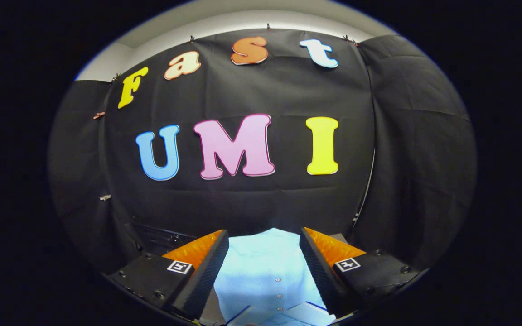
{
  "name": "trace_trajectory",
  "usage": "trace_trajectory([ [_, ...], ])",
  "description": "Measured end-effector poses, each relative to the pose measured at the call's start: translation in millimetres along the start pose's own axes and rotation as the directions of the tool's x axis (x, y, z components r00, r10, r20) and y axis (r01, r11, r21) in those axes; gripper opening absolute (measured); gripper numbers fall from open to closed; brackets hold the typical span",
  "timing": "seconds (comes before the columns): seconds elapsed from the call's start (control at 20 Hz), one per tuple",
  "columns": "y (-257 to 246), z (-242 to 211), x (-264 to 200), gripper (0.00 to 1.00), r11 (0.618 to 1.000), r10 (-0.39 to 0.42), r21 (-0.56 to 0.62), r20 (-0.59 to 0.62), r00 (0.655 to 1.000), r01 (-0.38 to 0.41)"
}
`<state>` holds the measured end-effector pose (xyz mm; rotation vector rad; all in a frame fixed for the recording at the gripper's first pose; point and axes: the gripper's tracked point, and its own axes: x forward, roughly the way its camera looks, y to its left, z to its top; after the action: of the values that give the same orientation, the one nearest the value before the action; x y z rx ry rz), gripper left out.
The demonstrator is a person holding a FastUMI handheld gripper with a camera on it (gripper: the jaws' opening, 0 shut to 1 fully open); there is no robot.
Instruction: Put the clothes into the washing machine and then close the washing machine lid.
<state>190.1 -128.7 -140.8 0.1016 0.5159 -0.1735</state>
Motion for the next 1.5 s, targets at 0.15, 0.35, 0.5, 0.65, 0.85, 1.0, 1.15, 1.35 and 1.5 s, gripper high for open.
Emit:
trace_trajectory([
  [0.15, -8, -24, 26, 0.98, 1.0, -0.015, 0.008, -0.086, 0.996, 0.016],
  [0.35, -16, -59, 52, 0.99, 1.0, -0.03, -0.009, -0.194, 0.98, 0.029],
  [0.5, -21, -84, 68, 0.99, 0.999, -0.042, -0.018, -0.274, 0.961, 0.039],
  [0.65, -25, -105, 75, 0.99, 0.999, -0.05, -0.03, -0.334, 0.941, 0.042],
  [0.85, -29, -127, 83, 0.99, 0.998, -0.053, -0.034, -0.391, 0.919, 0.043],
  [1.0, -31, -137, 85, 0.99, 0.998, -0.055, -0.037, -0.425, 0.904, 0.043],
  [1.15, -32, -140, 86, 0.97, 0.997, -0.062, -0.063, -0.433, 0.899, 0.038],
  [1.35, -35, -140, 87, 0.96, 0.996, -0.07, -0.075, -0.445, 0.893, 0.04],
  [1.5, -42, -138, 91, 0.68, 0.997, -0.07, -0.019, -0.44, 0.895, 0.068],
])
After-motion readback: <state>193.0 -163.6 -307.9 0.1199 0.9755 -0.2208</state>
